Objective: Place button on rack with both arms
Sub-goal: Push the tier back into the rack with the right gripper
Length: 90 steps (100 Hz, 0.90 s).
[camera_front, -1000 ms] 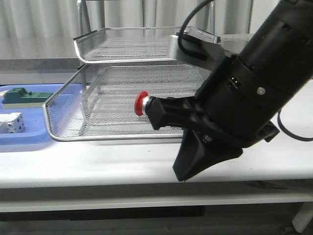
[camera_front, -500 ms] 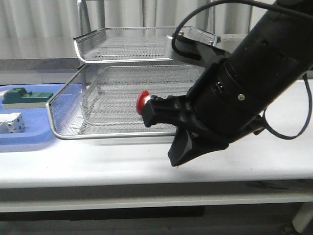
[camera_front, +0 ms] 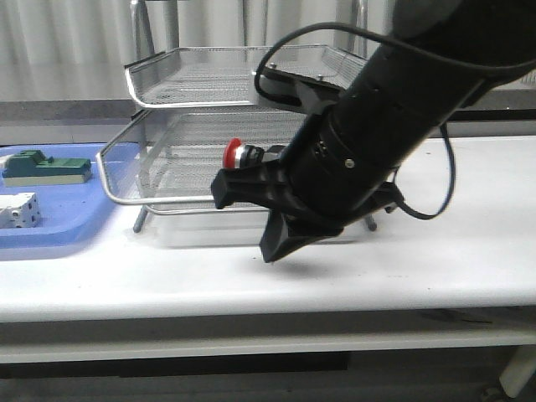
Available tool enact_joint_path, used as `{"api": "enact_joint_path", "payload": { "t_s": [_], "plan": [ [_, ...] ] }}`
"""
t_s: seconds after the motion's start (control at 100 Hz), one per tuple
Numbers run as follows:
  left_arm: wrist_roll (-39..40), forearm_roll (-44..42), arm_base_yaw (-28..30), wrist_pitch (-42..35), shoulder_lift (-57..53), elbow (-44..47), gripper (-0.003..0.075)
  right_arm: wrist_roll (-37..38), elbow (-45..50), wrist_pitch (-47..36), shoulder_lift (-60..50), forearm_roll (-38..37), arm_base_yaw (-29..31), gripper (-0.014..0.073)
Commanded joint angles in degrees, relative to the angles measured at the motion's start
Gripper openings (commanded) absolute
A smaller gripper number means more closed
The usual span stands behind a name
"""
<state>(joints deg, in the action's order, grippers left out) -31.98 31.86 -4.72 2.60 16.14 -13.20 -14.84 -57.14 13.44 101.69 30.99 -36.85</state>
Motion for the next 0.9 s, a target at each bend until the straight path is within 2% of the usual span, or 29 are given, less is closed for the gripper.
{"api": "enact_joint_path", "payload": {
  "t_s": [0.0,0.49,0.89],
  "plan": [
    [0.5,0.6,0.2,-4.0,0.4,-1.7,-0.002,-1.1,-4.9,-3.1,-0.3,-1.5,0.4,-0.0066],
    [0.5,0.6,0.2,-4.0,0.4,-1.7,-0.002,-1.1,-19.4,0.3,7.1,-6.6,6.4,-0.0066],
    [0.5,0.6,0.2,-4.0,0.4,-1.7,-0.002,-1.1,-20.1,1.7,7.2,-7.0,7.6,-0.0066]
  ]
}}
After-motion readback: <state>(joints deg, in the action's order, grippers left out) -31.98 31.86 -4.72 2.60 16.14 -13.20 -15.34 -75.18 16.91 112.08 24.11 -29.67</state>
